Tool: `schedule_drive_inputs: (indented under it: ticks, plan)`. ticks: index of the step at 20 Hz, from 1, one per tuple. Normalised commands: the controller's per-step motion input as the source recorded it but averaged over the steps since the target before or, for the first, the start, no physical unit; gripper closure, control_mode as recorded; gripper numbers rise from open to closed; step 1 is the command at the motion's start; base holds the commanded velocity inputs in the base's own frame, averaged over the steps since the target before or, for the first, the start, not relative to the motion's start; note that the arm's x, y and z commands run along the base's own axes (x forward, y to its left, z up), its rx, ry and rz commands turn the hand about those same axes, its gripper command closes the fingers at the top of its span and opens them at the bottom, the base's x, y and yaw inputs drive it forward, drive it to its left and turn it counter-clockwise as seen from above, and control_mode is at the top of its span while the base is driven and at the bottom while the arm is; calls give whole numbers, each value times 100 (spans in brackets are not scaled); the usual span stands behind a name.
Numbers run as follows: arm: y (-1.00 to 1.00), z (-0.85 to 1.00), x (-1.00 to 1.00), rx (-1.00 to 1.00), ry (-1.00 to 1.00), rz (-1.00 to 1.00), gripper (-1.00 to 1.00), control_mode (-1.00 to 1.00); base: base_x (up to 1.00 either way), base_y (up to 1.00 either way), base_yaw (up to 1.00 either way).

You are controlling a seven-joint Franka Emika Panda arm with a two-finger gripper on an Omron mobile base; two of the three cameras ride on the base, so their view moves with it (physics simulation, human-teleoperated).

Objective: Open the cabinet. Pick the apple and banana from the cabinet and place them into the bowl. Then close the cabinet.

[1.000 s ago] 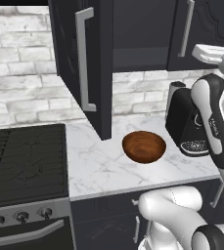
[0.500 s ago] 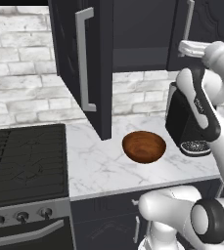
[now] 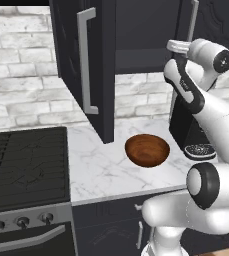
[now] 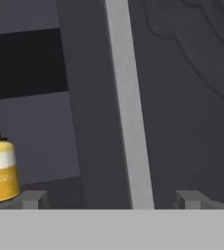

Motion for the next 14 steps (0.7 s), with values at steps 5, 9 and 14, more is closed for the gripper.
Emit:
schedule_drive_inputs:
  ticks: [5, 9, 14]
  plan:
    - [-13, -35, 95, 2, 4, 1, -100, -100, 0, 0, 0]
    - [-37, -28, 80, 4, 1, 6, -100, -100, 0, 0, 0]
    - [-86, -12, 42, 14, 0, 11, -100, -100, 0, 0, 0]
